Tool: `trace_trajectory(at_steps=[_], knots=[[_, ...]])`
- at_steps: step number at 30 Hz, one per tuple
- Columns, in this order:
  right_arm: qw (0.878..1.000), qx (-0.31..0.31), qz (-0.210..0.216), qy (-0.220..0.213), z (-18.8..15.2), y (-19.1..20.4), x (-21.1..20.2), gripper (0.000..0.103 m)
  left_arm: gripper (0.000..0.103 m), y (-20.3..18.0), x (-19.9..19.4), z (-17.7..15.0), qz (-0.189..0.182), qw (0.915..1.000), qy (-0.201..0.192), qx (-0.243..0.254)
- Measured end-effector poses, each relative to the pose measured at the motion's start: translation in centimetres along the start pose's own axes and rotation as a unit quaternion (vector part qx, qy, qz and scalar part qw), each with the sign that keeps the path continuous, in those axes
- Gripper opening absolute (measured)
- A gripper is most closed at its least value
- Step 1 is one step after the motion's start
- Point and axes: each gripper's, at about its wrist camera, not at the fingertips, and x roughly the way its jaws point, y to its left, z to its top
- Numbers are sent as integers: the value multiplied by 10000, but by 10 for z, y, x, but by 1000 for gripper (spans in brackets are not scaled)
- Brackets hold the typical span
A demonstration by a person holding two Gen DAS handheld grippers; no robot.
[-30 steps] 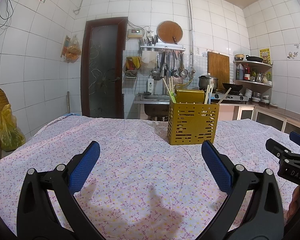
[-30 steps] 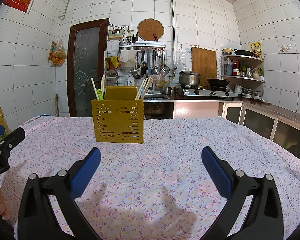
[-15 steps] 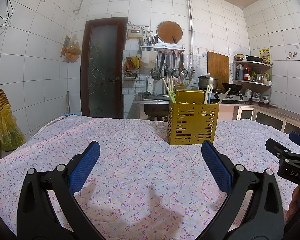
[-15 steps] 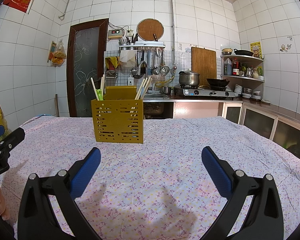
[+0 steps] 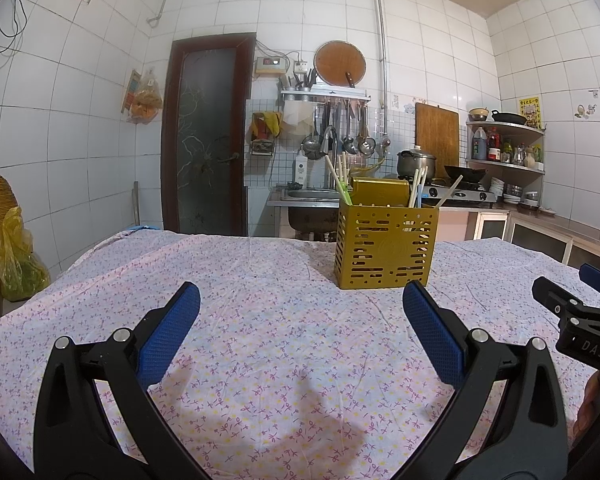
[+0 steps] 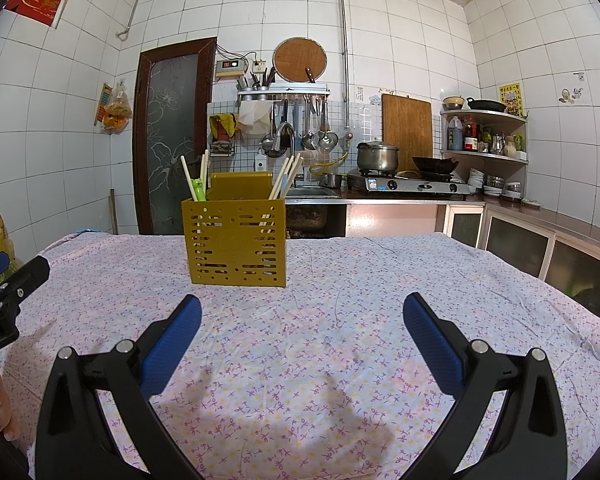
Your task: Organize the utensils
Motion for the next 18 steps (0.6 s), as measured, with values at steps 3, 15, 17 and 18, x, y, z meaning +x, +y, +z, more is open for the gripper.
trace_trajectory(at_steps=[3,15,17,18], knots=[[10000,6,1,7,0,0,0,98,98,-1,0,0,-1,10000,5,-6],[10000,5,-16,8,1,1,1,98,98,0,-1,0,-2,10000,-3,-5],[10000,6,-15,5,1,1,1,98,98,-2,-1,0,-4,10000,-7,-3],[10000,5,-16,8,1,1,1,98,98,-1,0,0,-8,10000,0,-4]])
